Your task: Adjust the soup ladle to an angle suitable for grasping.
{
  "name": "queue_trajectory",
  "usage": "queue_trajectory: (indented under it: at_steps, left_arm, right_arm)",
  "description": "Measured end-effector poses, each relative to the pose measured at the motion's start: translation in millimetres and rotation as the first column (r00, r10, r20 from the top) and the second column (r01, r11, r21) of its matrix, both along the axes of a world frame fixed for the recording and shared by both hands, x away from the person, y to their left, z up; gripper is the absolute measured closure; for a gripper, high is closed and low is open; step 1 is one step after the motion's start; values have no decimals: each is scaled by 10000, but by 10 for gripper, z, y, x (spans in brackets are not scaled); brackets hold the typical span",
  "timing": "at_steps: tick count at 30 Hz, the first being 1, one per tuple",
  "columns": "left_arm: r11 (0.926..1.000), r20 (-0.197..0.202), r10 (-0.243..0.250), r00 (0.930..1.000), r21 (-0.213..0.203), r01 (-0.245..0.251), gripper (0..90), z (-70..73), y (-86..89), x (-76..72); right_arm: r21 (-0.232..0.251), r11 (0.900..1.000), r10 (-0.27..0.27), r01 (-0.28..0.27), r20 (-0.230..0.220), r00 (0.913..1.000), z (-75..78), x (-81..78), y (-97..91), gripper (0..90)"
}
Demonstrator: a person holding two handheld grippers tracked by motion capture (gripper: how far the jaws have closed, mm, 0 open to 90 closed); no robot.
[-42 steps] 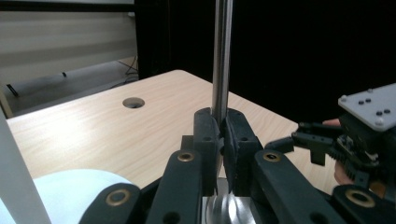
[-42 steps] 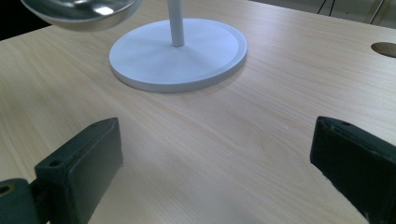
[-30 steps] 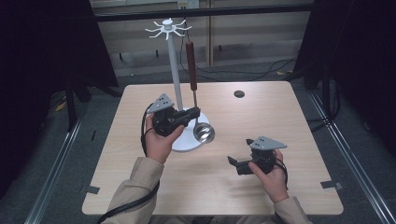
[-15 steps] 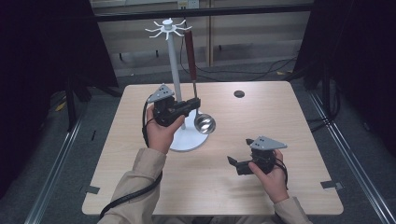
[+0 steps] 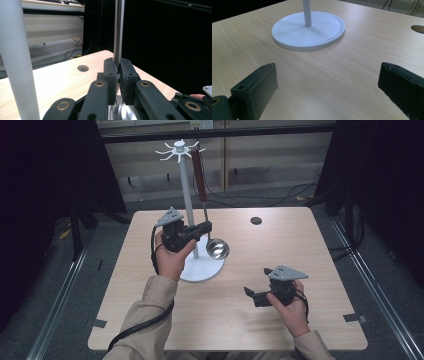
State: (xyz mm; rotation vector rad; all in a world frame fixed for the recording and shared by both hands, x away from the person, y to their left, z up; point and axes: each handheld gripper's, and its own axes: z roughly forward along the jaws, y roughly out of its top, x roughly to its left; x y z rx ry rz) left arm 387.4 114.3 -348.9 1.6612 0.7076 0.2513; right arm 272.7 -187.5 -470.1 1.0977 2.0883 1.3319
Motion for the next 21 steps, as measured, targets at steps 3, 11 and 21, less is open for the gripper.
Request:
queue_trajectory:
  at_steps: [3, 11, 21]
  left_arm:
    - [10000, 3, 7, 10000, -69, -7, 849, -16, 10, 10]
    - [9997, 60, 262, 9996, -18, -262, 848, -38, 57, 34]
    - [9980, 303, 590, 9978, 215, -597, 839, -65, 173, 73]
  right_arm:
    - [2, 10000, -8, 8, 0, 10000, 0, 0, -6, 19]
    - [35, 10000, 1, -1, -21, 10000, 4, -2, -4, 19]
    - [74, 10000, 33, -33, 1, 10000, 0, 13, 10, 19]
